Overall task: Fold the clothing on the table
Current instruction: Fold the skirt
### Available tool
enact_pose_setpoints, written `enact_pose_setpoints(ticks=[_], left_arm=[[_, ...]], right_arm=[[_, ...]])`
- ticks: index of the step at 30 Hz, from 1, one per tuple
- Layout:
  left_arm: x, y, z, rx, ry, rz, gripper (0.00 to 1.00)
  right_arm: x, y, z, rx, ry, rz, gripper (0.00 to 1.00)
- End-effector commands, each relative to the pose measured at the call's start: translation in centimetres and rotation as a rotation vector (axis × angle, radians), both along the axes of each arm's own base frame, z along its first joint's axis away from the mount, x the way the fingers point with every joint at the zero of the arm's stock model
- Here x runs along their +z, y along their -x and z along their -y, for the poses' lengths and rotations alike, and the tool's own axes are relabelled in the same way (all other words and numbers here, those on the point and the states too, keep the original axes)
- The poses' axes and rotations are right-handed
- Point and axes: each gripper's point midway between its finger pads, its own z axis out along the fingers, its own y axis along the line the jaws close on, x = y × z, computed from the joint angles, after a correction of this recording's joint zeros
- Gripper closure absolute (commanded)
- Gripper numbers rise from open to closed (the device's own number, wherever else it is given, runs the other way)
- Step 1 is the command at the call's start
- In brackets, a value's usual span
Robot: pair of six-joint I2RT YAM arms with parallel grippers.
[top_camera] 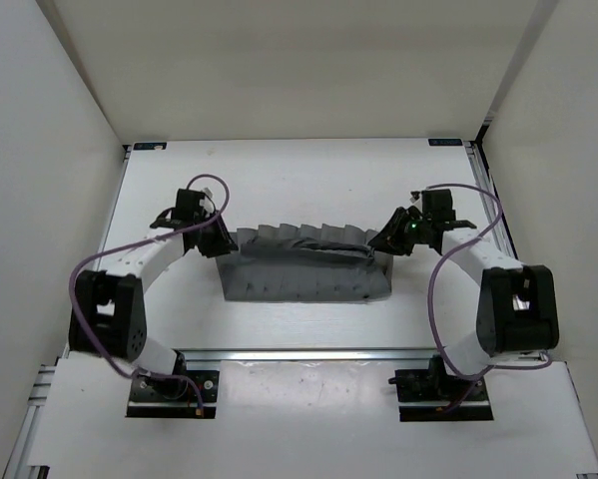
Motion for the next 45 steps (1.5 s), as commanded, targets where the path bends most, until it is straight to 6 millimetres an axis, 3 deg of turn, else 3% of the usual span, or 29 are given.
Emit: enact_pose_setpoints(ticks=[1,4,5,6,9,10,11,14,15,16,17,19,20,22,28,33,35,45], left_arm=[[3.4,-6.7,-2.2,0.12,0.014,0.167,0.56],[7.9,-11.1,-3.2,0.158,0.038,0.256,0.55],[8.4,-11.4,-3.9,0.171,0.038,0.254,0.54],[10.1,-12.2,-4.3,0.171,0.049,0.287,0.54],[12.1,-11.4,-3.8,0.144,0.092,0.316,0.6],[11.3,-10.7,-3.0,0.119,0.115,0.29,0.62],[12.3,-10.1,-1.7,0.085,0.139,0.316,0.68],[10.5,-6.4,3.0,-0.042,0.158,0.278,0.85],[10.0,-4.6,5.1,-0.098,0.17,0.27,0.96],[9.0,-2.6,6.5,-0.135,0.182,0.241,1.0],[7.4,-1.3,7.2,-0.149,0.188,0.207,1.0],[6.3,1.0,8.7,-0.194,0.212,0.18,1.0],[5.1,1.8,8.8,-0.191,0.219,0.149,1.0],[3.6,2.4,8.7,-0.187,0.223,0.127,1.0],[-1.7,1.6,6.3,-0.108,0.145,0.067,1.0],[-4.9,2.5,5.8,-0.125,0.064,0.008,1.0],[-5.1,2.7,5.7,-0.115,0.063,0.009,1.0],[-5.3,3.1,4.6,-0.106,0.038,0.01,1.0]], right_arm=[[3.4,-6.9,1.7,-0.035,0.049,0.266,0.7],[6.1,-9.6,2.8,-0.076,0.092,0.412,0.62],[7.0,-9.5,3.0,-0.083,0.114,0.454,0.58],[7.4,-9.6,3.1,-0.086,0.132,0.48,0.57],[10.0,-8.6,3.1,-0.079,0.209,0.568,0.3],[9.8,-8.1,3.9,-0.087,0.257,0.56,0.28],[9.2,-7.1,3.9,-0.076,0.299,0.541,0.27],[8.2,-4.6,4.5,-0.075,0.341,0.471,0.32],[7.4,-3.7,4.6,-0.075,0.344,0.444,0.32],[6.6,-3.0,5.5,-0.093,0.364,0.412,0.32],[5.2,-1.4,5.8,-0.085,0.372,0.359,0.31],[4.0,0.1,7.5,-0.12,0.363,0.302,0.29],[2.9,1.4,7.8,-0.117,0.349,0.255,0.29],[2.5,2.3,9.2,-0.162,0.33,0.241,0.28],[-0.9,4.0,11.0,-0.24,0.291,0.174,0.27],[-2.7,3.7,9.7,-0.236,0.14,0.143,0.27],[-3.8,3.9,8.7,-0.224,0.087,0.12,0.26],[-5.2,4.1,5.1,-0.185,-0.156,0.081,0.28]])
